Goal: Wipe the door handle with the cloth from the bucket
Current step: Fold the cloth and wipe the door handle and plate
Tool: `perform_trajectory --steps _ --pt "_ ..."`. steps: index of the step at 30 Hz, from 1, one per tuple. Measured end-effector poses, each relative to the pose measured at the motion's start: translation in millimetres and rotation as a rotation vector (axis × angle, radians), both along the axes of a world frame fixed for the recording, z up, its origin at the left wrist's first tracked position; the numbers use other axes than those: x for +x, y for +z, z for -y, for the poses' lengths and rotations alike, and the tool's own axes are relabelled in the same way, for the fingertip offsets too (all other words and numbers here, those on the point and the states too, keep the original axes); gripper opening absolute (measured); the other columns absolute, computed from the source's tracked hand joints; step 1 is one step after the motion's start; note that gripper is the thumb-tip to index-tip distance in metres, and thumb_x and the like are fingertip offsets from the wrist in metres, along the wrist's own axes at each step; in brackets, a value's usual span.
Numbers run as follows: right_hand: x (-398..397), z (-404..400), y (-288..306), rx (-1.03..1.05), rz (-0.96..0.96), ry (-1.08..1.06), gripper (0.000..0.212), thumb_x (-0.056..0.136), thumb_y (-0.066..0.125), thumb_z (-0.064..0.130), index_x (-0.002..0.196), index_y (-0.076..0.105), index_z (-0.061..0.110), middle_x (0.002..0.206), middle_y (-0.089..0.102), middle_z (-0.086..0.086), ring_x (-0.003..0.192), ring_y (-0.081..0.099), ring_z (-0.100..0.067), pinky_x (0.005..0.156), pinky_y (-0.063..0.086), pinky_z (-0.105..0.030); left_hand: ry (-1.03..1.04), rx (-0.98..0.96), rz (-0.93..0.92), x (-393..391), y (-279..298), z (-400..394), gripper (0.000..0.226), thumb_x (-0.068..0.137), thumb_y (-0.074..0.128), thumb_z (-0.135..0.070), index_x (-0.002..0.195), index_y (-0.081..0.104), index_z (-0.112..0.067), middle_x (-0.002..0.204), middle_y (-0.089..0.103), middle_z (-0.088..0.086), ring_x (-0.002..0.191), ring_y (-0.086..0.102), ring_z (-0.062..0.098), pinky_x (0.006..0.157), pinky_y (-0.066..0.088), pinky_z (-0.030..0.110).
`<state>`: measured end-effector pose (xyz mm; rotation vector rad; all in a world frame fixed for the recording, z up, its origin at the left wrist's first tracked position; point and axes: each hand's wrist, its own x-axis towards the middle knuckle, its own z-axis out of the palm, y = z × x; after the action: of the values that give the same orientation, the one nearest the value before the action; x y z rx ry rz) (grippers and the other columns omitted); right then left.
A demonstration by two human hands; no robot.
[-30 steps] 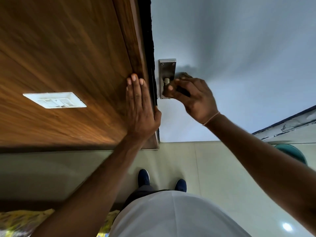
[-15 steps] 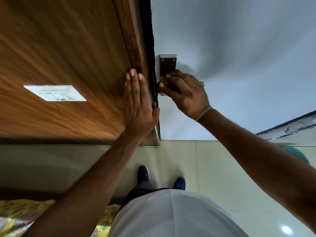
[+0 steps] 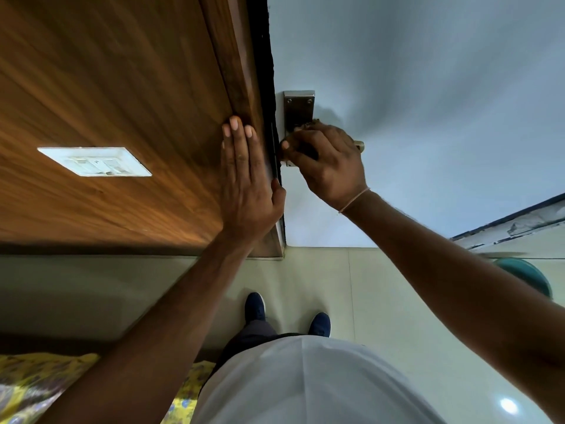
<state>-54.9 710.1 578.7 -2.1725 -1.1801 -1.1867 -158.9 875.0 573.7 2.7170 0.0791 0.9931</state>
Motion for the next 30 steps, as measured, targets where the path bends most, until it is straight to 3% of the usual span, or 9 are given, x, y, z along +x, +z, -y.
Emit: perform_trajectory --steps 8,18,25,30 --pt "6 47 -7 0.038 -0.069 -0.068 0.019 0.100 0.083 0.023 0.117 0.085 0.017 0.114 0.080 -0.014 0.110 0.076 -0.039 0.089 0.062 -0.045 0.007 -0.009 -0.017 -1 2 5 0.102 0.083 0.075 -0.017 0.163 0.020 0.015 0.170 0.024 0.041 0.161 0.023 0.056 0.133 0.026 0.061" --pt "3 -2 -5 -0.064 -0.028 -0.082 0.021 0.107 0.072 0.021 0.125 0.081 0.021 0.127 0.079 -0.011 0.114 0.075 -0.036 0.094 0.061 -0.046 -0.003 -0.023 0.009 2 -2 2 0.103 0.084 0.081 -0.013 0.163 0.021 0.016 0.170 0.023 0.041 0.162 0.021 0.054 0.132 0.027 0.063" --pt "13 13 1 -0.141 -0.090 -0.112 0.029 0.110 0.066 0.036 0.127 0.076 0.015 0.119 0.077 -0.013 0.101 0.074 -0.037 0.088 0.058 -0.044 0.001 -0.074 -0.012 1 1 11 0.104 0.084 0.082 -0.012 0.162 0.019 0.019 0.170 0.018 0.044 0.162 0.017 0.058 0.132 0.025 0.066" --pt "19 24 3 -0.242 -0.140 -0.122 0.024 0.104 0.069 0.027 0.125 0.067 0.015 0.110 0.072 -0.013 0.089 0.065 -0.038 0.083 0.051 -0.045 0.000 -0.060 -0.018 -1 3 10 0.108 0.081 0.086 -0.012 0.161 0.021 0.019 0.170 0.019 0.043 0.162 0.018 0.057 0.133 0.025 0.064"
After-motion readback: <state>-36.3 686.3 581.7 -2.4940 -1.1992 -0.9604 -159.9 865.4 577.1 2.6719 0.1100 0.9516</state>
